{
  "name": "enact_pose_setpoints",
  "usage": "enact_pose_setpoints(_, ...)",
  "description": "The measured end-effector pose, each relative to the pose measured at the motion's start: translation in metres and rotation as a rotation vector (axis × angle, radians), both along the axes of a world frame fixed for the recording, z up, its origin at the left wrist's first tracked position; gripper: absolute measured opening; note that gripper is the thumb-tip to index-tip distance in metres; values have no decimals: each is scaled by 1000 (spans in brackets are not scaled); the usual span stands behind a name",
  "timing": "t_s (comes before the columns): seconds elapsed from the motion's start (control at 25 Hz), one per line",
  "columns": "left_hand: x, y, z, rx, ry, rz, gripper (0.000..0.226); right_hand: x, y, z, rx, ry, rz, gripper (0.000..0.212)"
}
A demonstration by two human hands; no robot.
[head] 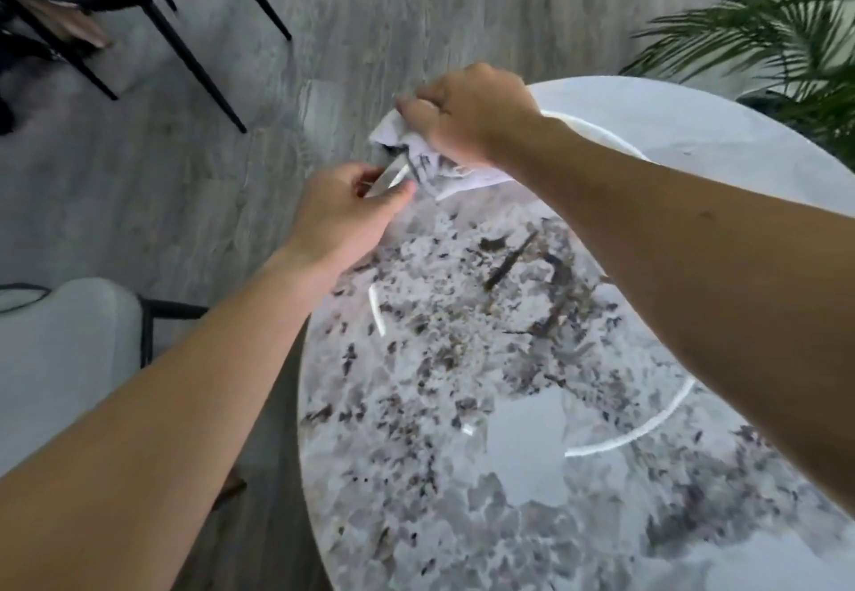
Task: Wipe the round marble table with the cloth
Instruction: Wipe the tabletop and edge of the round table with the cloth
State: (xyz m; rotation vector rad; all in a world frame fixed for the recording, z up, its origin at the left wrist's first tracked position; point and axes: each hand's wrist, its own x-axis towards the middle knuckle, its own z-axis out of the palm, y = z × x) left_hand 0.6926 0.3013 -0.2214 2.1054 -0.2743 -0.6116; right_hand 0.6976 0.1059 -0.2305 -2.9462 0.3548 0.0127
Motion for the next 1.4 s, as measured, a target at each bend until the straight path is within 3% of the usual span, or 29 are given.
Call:
enact_pose_setpoints(0.16, -5, -48, 8, 169, -371, -342, 49, -23, -65, 2, 5, -41, -245, 62)
enact_pose_setpoints(0.28, -22, -80, 6, 371, -542, -535, 62, -59, -127, 1, -10, -56, -446, 66)
enact_pose_setpoints(0.4, -41, -96, 4, 451, -588, -612, 72, -107, -169, 5, -15, -54, -662, 68)
enact_pose_setpoints(0.72, -77, -99, 1, 505, -607, -735, 90, -185, -189, -1, 11, -159, -617, 53)
enact_pose_setpoints(0.88, -92, -105, 8, 556, -578, -712, 87, -266, -204, -4, 39, -119, -732, 57)
enact_pose_setpoints(1.04, -126, -99, 10, 586, -550, -689, 75, -303, -170, -2, 121, -123, -833, 63)
enact_pose_setpoints(1.12, -148, -95, 13, 576, -570, -661, 68, -308, -129, 2, 93, -52, -780, 73)
enact_pose_setpoints(1.2, -174, -90, 17, 536, -588, -604, 59, -315, -74, 2, 118, 2, -576, 84)
enact_pose_setpoints(1.32, -206, -77, 18, 480, -567, -538, 53, -350, -39, 0, 148, -12, -268, 72)
enact_pose_setpoints(1.4, -224, -67, 22, 449, -537, -516, 52, -383, -78, 4, 143, 1, -300, 65)
